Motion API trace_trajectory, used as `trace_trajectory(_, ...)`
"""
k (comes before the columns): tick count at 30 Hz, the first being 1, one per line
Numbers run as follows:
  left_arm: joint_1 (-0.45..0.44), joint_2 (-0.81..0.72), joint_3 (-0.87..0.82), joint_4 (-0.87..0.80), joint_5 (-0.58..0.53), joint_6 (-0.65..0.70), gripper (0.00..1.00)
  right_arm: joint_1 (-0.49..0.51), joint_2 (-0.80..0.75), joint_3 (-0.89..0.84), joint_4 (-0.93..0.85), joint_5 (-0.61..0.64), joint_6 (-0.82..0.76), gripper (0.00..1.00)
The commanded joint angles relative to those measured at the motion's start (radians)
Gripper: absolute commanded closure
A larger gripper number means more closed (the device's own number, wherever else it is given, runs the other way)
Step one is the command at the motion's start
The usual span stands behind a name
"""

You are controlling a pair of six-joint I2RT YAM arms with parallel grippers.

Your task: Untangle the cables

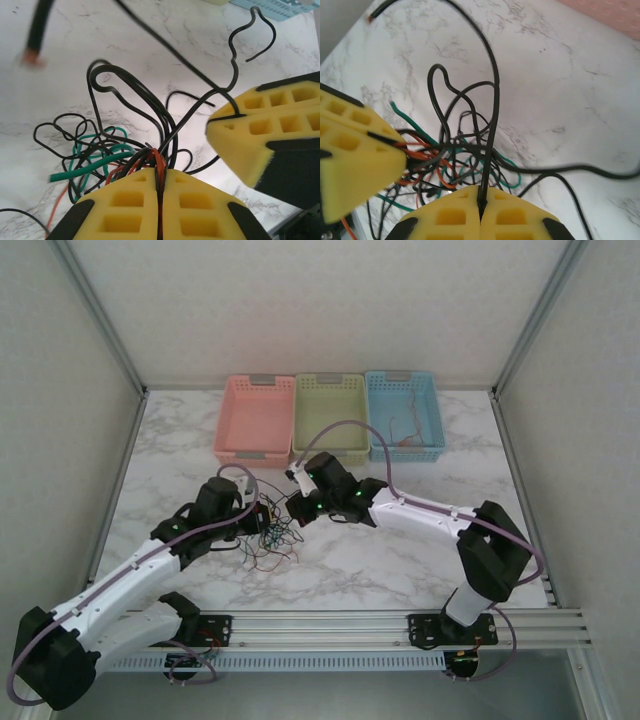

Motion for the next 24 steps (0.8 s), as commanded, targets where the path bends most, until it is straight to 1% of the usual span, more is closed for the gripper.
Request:
trace_trajectory(1, 0.006, -0.033, 0.009, -0.047, -0.069, -0.019, 1.0, -0.01, -0.088, -0.022, -0.084, 0.051, -0.071, 1.0)
trace_trajectory(7, 0.009, -0.087, 0.008, -0.106, -0.146, -0.019, 1.0, -0.091, -0.225, -0.087, -0.136, 0.047, -0.104, 1.0)
trace_trajectory(12, 0.015, -0.109, 0.003, -0.129, -0.161, -0.019, 1.0, -0.177, -0.333, -0.145, -0.146, 0.031, -0.099, 1.0)
trace_trajectory(13, 0.015, -0.112, -0.001, -0.127, -0.16, -0.021, 1.0, -0.214, -0.352, -0.157, -0.143, 0.023, -0.092, 1.0)
trace_trajectory(17, 0.015, -0.121, -0.009, -0.117, -0.155, -0.027, 1.0, -0.251, -0.405, -0.181, -0.122, 0.022, -0.073, 1.0)
trace_trajectory(20, 0.015, -0.123, -0.007, -0.116, -0.155, -0.028, 1.0, -0.265, -0.428, -0.188, -0.129, 0.091, -0.071, 1.0)
trace_trajectory(22, 0.015, -0.124, -0.005, -0.117, -0.153, -0.028, 1.0, -0.286, -0.437, -0.186, -0.156, 0.169, -0.067, 1.0)
trace_trajectory(24, 0.015, -0.13, -0.006, -0.121, -0.153, -0.028, 1.0, -0.319, -0.446, -0.187, -0.182, 0.22, -0.066, 1.0)
